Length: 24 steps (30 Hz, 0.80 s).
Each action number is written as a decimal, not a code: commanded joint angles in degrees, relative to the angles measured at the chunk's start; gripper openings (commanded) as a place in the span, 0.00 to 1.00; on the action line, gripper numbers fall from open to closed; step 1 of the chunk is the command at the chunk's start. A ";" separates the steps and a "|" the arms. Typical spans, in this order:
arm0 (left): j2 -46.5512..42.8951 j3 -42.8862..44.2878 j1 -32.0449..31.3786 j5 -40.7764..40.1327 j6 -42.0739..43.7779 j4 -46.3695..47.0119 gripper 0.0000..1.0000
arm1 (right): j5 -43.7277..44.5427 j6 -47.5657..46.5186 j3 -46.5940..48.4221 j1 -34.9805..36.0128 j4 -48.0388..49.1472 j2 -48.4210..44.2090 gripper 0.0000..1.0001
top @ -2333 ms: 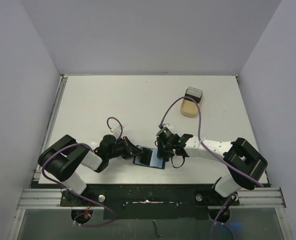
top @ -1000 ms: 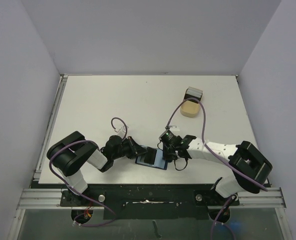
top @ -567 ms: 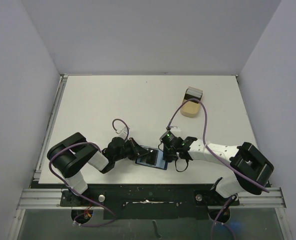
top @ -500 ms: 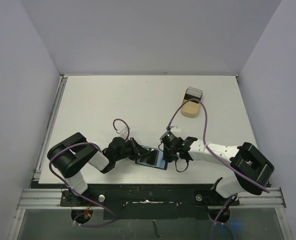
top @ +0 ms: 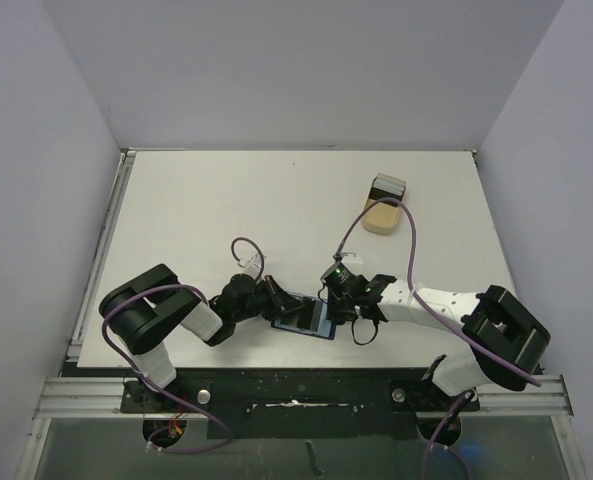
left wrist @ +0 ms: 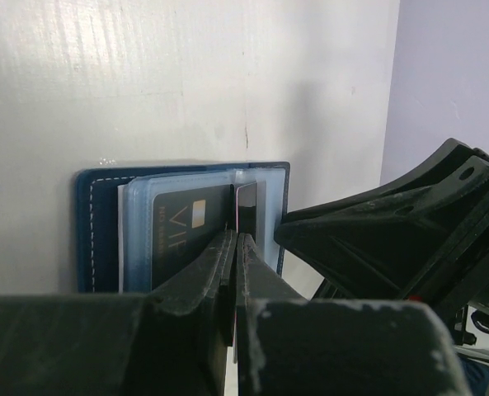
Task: Put the credit cards into the card holder
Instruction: Insert the credit card into the card holder.
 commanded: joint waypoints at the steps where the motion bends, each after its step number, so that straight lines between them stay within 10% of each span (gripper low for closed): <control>1: 1.12 1.99 -1.26 -1.33 -0.20 1.75 0.00 | 1.91 -0.43 1.01 0.66 0.22 -0.29 0.19; 7: -0.02 1.99 -2.51 -4.48 -0.06 -0.47 0.01 | 4.22 2.53 1.26 1.03 -2.46 -6.09 0.26; 14: -3.19 2.57 -2.98 -5.74 1.30 -5.69 0.24 | 5.41 6.92 -2.12 1.01 -2.95 -9.22 0.29; 24: -3.39 3.44 -4.78 -6.12 1.75 -8.34 0.24 | 5.14 7.87 -5.12 0.88 0.95 -7.02 0.31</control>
